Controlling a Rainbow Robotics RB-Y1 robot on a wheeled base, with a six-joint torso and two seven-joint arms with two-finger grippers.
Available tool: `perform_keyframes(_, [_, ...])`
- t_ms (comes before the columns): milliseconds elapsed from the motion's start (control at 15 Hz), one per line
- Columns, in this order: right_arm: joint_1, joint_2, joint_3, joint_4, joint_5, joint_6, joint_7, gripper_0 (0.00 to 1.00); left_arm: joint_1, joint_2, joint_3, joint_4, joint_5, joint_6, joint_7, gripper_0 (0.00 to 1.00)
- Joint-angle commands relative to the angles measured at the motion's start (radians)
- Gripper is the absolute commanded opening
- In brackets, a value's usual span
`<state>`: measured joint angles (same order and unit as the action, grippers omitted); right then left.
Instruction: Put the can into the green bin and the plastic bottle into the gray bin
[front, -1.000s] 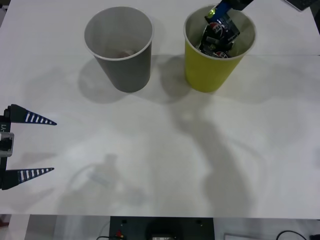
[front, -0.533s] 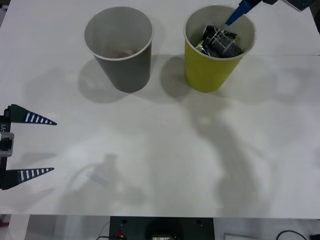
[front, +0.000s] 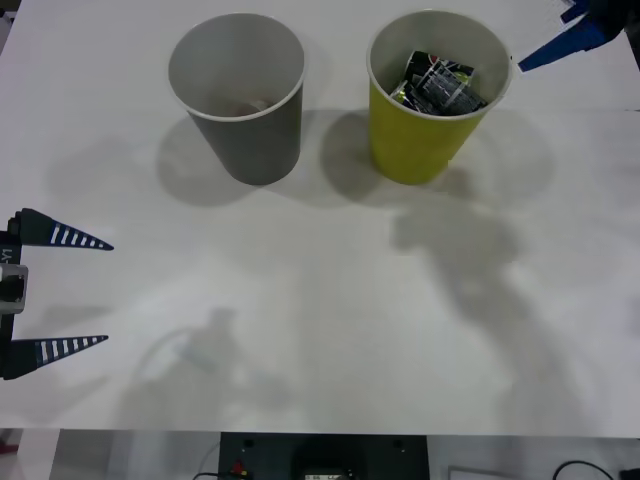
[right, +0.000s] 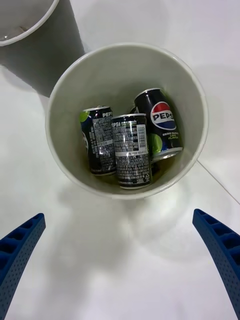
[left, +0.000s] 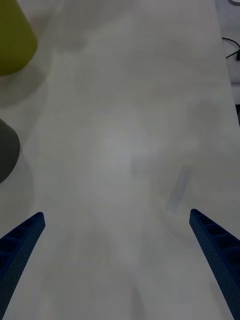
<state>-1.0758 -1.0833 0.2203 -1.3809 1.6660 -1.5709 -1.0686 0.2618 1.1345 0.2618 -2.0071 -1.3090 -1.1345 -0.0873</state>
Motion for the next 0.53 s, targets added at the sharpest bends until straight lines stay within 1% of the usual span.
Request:
perform_keyframes(67, [0.137, -0.04, -0.111, -0.109, -0.042, 0.0, 0.081, 1.0, 0.0, 0.0, 0.0, 0.0, 0.0, 0.0, 0.0, 1.0])
perform_keyframes(200, [0.261, -0.058, -0.21, -0.165, -0.094, 0.0, 0.167, 1.0, 0.0, 0.0, 0.0, 0.0, 0.0, 0.0, 0.0, 1.0])
perform_keyframes(267, [0.321, -0.063, -0.257, -0.207, -0.1, 0.0, 0.2, 1.0, 0.0, 0.0, 0.0, 0.0, 0.0, 0.0, 0.0, 1.0])
perform_keyframes(333, [0.407, -0.063, -0.328, -0.267, -0.1, 0.0, 0.245, 1.0, 0.0, 0.0, 0.0, 0.0, 0.0, 0.0, 0.0, 1.0])
perform_keyframes(533, [0.593, -0.063, -0.457, -0.392, -0.106, 0.0, 0.334, 1.0, 0.0, 0.0, 0.0, 0.0, 0.0, 0.0, 0.0, 1.0])
